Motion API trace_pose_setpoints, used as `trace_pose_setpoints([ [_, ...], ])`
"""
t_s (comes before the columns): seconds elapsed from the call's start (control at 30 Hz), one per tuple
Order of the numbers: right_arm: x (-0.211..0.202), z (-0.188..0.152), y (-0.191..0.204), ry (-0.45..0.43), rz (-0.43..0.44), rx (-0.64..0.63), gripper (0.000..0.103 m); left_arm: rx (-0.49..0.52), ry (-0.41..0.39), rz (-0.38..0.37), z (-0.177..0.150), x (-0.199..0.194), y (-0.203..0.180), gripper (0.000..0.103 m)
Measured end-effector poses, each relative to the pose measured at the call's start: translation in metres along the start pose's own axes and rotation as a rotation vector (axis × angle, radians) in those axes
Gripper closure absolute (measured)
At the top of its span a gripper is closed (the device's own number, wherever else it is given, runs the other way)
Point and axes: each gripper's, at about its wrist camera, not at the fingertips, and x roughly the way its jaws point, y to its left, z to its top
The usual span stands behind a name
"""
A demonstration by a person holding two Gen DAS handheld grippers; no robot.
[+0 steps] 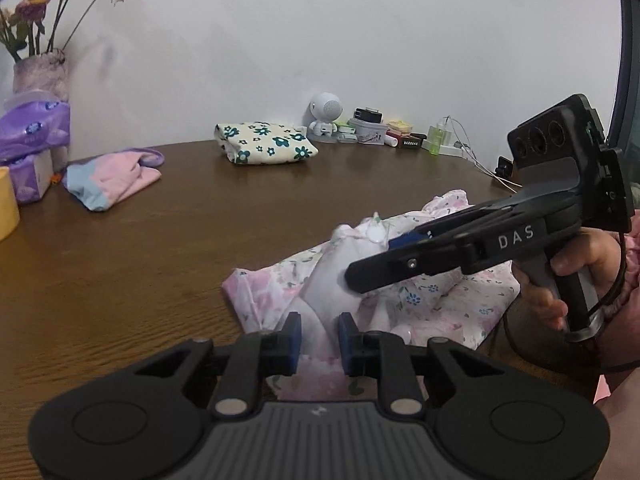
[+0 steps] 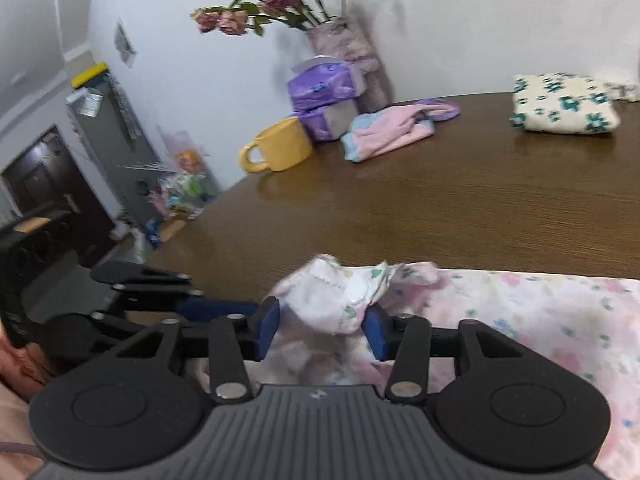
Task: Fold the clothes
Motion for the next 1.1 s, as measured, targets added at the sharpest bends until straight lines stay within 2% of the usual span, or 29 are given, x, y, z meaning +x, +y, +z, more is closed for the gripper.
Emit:
trace_pose_setpoints([
  [0.03,0.001,0.001,0.001,0.014,0.012,-0.008,0.084,-0.006,0.004,0.001,0.0,0.002,0.001,0.084],
  [0.07,0.002,0.001,0.003,0.028,0.024,-0.016,0.089,-0.011,0.009,0.001,0.001,0.004,0.001,0.084],
  [0.17,0.0,0.007,0.003,0.049,0.031,-0.025,0.09,-0.026,0.022,0.006,0.002,0.009,0.002,0.084],
  [0.33,-0.01,0.025,-0.019,0.063,-0.029,0.045,0.091,-0.023,0.018,0.014,0.001,0.01,-0.002,0.084],
  [0.4,-0.012,0.022,-0.028,0.072,-0.021,0.095,0.084,-0.025,0.019,0.021,0.001,0.011,-0.005,0.084],
  [0.47,-0.015,0.016,-0.03,0.073,0.012,0.123,0.063,-0.03,0.02,0.025,0.001,0.012,-0.006,0.084],
  [0.7,-0.022,-0.009,-0.021,0.082,0.003,0.125,0.063,-0.039,0.022,0.034,0.0,0.014,-0.008,0.084],
  [0.73,-0.02,-0.01,-0.021,0.087,0.01,0.123,0.071,-0.038,0.024,0.036,0.0,0.015,-0.009,0.084],
  [0.77,-0.02,-0.011,-0.018,0.088,0.013,0.109,0.09,-0.038,0.026,0.037,0.001,0.016,-0.009,0.083],
  [0.8,-0.02,-0.011,-0.016,0.088,0.015,0.095,0.097,-0.039,0.026,0.04,0.001,0.016,-0.009,0.083],
  [0.9,-0.023,-0.008,-0.013,0.082,-0.006,0.074,0.1,-0.044,0.027,0.048,0.0,0.015,-0.008,0.083],
  [1.0,-0.025,-0.009,-0.022,0.084,-0.085,0.076,0.1,-0.051,0.024,0.05,0.0,0.015,-0.007,0.082],
  [1.1,-0.024,-0.013,-0.024,0.084,-0.101,0.074,0.1,-0.068,0.017,0.039,0.001,0.013,-0.007,0.073],
])
